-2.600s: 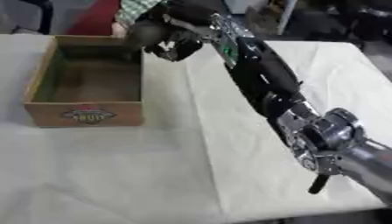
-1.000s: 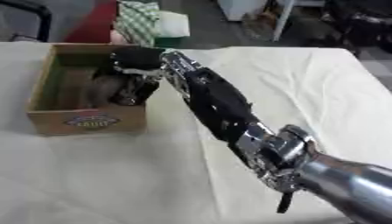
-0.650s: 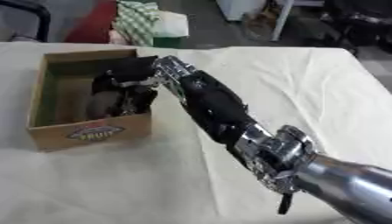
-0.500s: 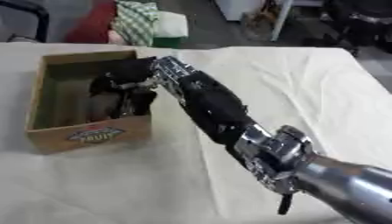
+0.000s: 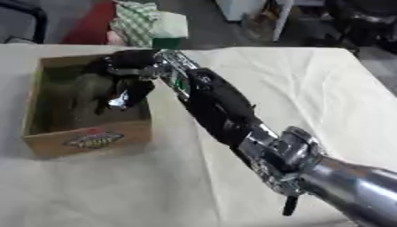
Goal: Pick up objects on the table and place them in the box.
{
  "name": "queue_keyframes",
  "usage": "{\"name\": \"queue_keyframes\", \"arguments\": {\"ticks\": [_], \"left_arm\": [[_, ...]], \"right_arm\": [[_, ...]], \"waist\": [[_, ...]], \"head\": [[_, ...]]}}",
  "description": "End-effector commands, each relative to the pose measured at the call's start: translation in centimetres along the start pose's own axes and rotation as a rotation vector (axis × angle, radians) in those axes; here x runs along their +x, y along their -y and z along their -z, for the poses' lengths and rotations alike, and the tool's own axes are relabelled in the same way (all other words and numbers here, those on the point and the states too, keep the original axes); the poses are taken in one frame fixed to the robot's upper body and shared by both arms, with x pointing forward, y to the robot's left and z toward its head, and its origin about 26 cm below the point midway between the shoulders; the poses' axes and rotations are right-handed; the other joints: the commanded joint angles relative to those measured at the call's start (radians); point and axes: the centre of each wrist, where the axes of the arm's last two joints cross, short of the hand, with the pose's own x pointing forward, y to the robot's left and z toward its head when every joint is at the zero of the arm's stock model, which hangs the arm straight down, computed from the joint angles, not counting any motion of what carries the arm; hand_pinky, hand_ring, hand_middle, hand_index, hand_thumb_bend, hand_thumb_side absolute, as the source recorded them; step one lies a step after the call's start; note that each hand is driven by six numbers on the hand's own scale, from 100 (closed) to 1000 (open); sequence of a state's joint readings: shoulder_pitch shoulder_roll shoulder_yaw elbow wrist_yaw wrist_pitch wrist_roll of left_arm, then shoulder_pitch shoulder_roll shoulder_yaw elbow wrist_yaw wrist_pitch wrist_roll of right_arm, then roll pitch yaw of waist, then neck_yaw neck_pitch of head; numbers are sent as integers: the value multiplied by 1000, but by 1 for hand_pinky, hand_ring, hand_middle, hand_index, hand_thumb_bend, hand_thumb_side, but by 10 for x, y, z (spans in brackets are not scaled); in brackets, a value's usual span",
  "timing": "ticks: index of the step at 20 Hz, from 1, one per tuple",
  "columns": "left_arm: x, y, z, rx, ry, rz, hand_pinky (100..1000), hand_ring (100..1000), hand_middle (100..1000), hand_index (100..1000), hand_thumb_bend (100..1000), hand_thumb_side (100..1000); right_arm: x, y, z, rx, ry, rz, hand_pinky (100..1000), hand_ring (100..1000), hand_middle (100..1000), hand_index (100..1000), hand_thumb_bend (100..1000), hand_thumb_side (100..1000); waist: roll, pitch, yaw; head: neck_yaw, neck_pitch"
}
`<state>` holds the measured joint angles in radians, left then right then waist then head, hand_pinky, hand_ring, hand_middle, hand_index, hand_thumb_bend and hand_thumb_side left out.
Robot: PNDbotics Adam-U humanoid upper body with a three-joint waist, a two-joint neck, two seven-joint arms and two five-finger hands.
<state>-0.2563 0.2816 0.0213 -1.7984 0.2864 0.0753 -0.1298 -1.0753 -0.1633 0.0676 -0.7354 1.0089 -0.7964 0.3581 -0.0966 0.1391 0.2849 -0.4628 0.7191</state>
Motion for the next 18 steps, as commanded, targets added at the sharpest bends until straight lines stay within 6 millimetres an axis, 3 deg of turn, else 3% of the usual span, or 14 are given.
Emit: {"name": "queue_keyframes", "arguments": {"ticks": [1,10,17,18], "left_arm": [[8,-4,2,-2,24,25,673,672,577,562,100,844],[9,-3,3,-1,28,23,673,671,577,562,100,844],[8,-3,2,1,25,24,672,670,576,561,100,845],[8,-4,2,3,25,25,672,670,576,561,100,844]], "right_arm": [[-4,22,-7,99,105,-66,939,896,924,953,100,732],[4,26,-2,221,120,-118,934,918,930,955,159,752],[3,27,-5,190,118,-113,929,910,922,952,122,705],[2,26,-8,177,113,-104,919,892,906,945,100,648]], "waist": [[11,-13,-2],[9,-13,0],[9,-13,-3],[9,-13,-7]], "head": [[2,-11],[1,-10],[2,-10],[5,-10]]}}
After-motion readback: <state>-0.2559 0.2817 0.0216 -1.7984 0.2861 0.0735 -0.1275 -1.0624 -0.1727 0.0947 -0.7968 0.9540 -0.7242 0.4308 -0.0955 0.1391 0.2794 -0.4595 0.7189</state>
